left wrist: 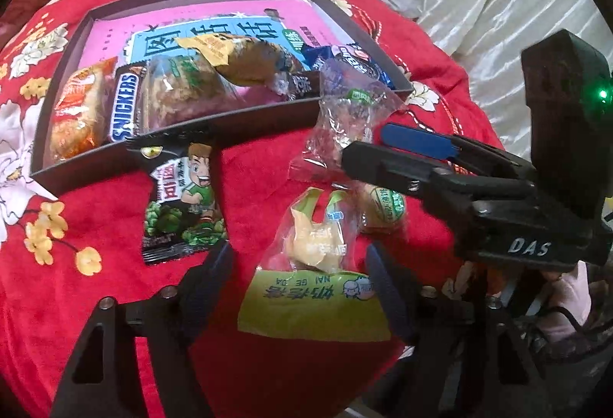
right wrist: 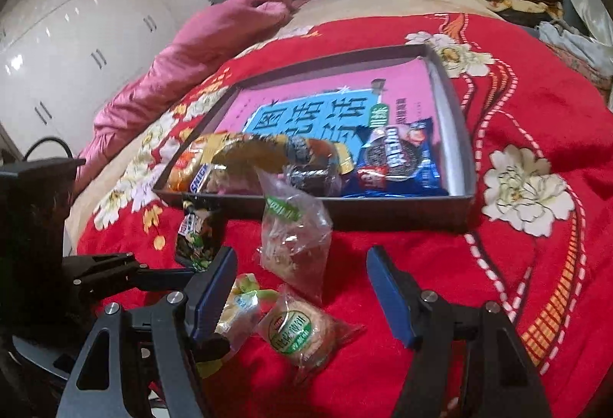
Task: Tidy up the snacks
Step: 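Grasp the yellow-green milk snack bag with the left tool while the right tool grasps the clear bag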
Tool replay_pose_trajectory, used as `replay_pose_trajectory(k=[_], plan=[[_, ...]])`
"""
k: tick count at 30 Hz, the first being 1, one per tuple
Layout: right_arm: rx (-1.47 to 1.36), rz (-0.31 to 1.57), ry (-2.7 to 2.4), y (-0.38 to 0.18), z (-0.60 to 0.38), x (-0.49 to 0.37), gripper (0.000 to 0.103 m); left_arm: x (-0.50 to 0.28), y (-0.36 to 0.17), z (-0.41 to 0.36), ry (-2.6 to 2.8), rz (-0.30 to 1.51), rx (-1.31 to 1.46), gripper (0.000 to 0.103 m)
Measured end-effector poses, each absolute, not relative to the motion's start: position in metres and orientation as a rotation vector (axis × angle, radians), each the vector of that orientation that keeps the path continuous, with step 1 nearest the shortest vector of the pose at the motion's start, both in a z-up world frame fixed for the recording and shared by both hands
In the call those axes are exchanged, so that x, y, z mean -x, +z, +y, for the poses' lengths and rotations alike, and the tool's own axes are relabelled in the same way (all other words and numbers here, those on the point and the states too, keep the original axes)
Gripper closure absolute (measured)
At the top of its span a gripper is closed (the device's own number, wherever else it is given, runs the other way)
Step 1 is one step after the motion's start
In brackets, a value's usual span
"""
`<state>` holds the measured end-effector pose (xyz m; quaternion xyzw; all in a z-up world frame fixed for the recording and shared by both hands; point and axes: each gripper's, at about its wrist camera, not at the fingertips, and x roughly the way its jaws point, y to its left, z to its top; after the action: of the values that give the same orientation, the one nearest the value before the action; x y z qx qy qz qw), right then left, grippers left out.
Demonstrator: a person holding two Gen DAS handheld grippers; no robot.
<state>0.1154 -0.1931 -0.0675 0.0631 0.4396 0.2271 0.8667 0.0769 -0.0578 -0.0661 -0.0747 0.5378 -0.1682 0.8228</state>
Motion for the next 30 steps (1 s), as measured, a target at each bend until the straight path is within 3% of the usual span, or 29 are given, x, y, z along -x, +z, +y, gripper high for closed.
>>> replay_pose_trajectory(k=[5,10,19,23,30], plan=[[-0.106,0.921,0.504,-0.071,-0.186,-0.12,0.047,-0.079,-0.07,-0.063,-0.374,1.151,0.166,0.042],[-0.057,0.936,0.524,-0.077,-0.176,-0.125,0.065,-0.082,-0.075,-0.069,-0.378,1.159,0.165,0.044],[-0.1,0.864,0.528,-0.062,-0.185,-0.121,0.067,-0.086,-0.079,-0.075,-0.374,1.162,0.158,0.057],[-0.144,0.832,0.52,-0.055,-0.194,-0.12,0.067,-0.088,-0.079,-0.082,-0.376,1.159,0.145,0.068],[-0.182,0.77,0.527,-0.043,-0.202,-0.118,0.067,-0.088,-0.07,-0.075,-0.386,1.13,0.159,0.069]])
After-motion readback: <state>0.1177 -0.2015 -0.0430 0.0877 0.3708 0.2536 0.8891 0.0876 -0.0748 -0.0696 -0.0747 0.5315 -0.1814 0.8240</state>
